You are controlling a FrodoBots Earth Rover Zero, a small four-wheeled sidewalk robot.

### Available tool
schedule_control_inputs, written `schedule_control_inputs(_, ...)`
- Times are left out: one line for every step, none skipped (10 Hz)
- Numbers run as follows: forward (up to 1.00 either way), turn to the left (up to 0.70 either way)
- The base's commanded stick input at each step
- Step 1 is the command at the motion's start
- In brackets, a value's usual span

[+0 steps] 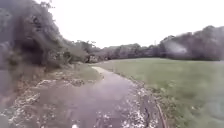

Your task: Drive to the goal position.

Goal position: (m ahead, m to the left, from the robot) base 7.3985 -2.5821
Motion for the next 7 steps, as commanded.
schedule_control_inputs(0.7, -0.14)
schedule_control_inputs(0.7, 0.0)
schedule_control_inputs(0.7, 0.0)
schedule_control_inputs(0.7, 0.0)
schedule_control_inputs(0.7, 0.0)
schedule_control_inputs(0.7, 0.09)
schedule_control_inputs(0.7, 0.2)
